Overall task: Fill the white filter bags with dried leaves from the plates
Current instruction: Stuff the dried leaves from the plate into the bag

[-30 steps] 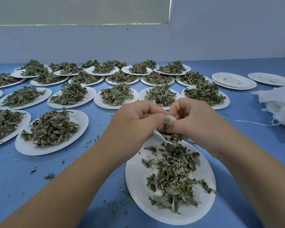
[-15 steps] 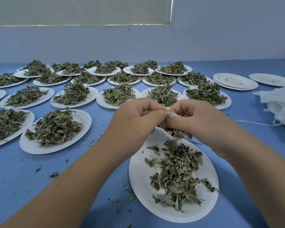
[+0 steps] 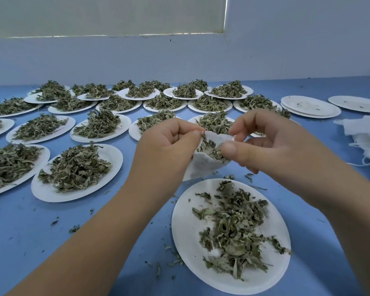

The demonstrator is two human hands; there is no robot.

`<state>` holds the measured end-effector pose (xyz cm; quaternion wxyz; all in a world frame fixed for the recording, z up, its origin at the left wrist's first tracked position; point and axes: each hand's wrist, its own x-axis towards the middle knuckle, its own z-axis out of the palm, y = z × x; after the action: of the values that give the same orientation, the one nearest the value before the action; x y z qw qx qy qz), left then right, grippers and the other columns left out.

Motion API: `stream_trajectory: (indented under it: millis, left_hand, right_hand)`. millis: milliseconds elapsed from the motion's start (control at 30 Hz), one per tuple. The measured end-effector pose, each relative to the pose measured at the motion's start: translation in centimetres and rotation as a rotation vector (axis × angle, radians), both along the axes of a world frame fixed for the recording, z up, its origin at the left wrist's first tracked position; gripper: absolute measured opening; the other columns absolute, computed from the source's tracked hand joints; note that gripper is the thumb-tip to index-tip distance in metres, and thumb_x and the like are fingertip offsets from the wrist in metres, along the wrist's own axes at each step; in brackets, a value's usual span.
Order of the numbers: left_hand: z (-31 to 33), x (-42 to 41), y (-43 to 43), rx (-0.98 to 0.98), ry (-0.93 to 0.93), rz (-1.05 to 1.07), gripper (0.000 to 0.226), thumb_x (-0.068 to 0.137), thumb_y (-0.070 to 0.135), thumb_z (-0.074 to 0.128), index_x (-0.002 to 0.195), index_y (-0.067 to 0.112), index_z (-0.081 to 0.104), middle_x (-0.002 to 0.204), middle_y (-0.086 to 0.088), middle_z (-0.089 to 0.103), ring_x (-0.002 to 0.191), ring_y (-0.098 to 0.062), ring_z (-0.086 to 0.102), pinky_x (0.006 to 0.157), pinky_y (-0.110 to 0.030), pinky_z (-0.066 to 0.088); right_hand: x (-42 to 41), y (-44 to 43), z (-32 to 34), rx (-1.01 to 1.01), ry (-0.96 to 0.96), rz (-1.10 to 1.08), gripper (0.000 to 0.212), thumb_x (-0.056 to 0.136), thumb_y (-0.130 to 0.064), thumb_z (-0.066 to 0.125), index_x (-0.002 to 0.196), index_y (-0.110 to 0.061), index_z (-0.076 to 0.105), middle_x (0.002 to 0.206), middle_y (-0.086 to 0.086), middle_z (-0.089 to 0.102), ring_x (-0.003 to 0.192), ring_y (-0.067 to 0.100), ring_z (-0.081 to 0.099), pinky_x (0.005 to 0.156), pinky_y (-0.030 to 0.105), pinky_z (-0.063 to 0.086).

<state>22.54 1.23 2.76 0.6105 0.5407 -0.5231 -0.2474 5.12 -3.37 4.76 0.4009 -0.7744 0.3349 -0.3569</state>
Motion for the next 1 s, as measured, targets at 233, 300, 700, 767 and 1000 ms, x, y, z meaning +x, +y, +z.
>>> stream_trajectory:
  millis: [233,300,700,767,1000]
  left_hand:
    - [-0.1,-0.3,0.1,-0.020,-0.064,0.034,0.015,0.091,0.013,0.060,0.083,0.020,0.071,0.051,0.009,0.048,0.043,-0.003,0.039,0.045,-0.013,0.032]
    - [-0.1,-0.6,0.3,-0.027,-0.089,0.022,0.015,0.091,0.012,0.060,0.083,0.020,0.071,0.055,-0.002,0.050,0.044,-0.003,0.040,0.046,-0.012,0.033]
    - [-0.2,-1.0,0.5,-0.047,-0.168,-0.049,0.017,0.091,0.008,0.060,0.081,0.017,0.070,0.053,-0.002,0.046,0.044,-0.004,0.036,0.044,-0.012,0.031]
    - [-0.3,-1.1,0.5,-0.047,-0.185,-0.046,0.017,0.091,0.008,0.060,0.081,0.018,0.070,0.054,-0.006,0.046,0.044,-0.004,0.037,0.044,-0.011,0.030]
    - [-0.4,-1.1,0.4,-0.050,-0.196,-0.034,0.018,0.090,0.010,0.061,0.080,0.021,0.071,0.051,0.005,0.049,0.043,-0.003,0.040,0.045,-0.011,0.032]
  right_hand:
    - [0.2,0.4,-0.1,-0.233,0.100,-0.069,0.049,0.049,-0.064,0.073,0.082,-0.031,0.058,0.070,-0.014,0.052,0.055,0.005,0.048,0.053,0.017,0.041]
    - [0.3,0.4,-0.2,-0.266,0.122,-0.085,0.044,0.052,-0.061,0.073,0.078,-0.029,0.058,0.066,-0.013,0.052,0.053,0.004,0.046,0.051,0.015,0.039]
    - [-0.3,-0.1,0.1,-0.146,0.027,-0.023,0.010,0.066,-0.025,0.079,0.068,-0.022,0.070,0.056,-0.003,0.061,0.046,0.002,0.052,0.047,0.013,0.042]
    - [-0.1,-0.1,-0.1,-0.246,0.073,-0.070,0.013,0.064,-0.027,0.082,0.069,-0.026,0.070,0.060,-0.006,0.061,0.052,0.003,0.050,0.050,0.012,0.041]
    - [0.5,0.6,-0.6,-0.362,0.107,-0.083,0.028,0.066,-0.020,0.084,0.083,-0.032,0.065,0.082,-0.016,0.065,0.067,0.006,0.061,0.063,0.014,0.050]
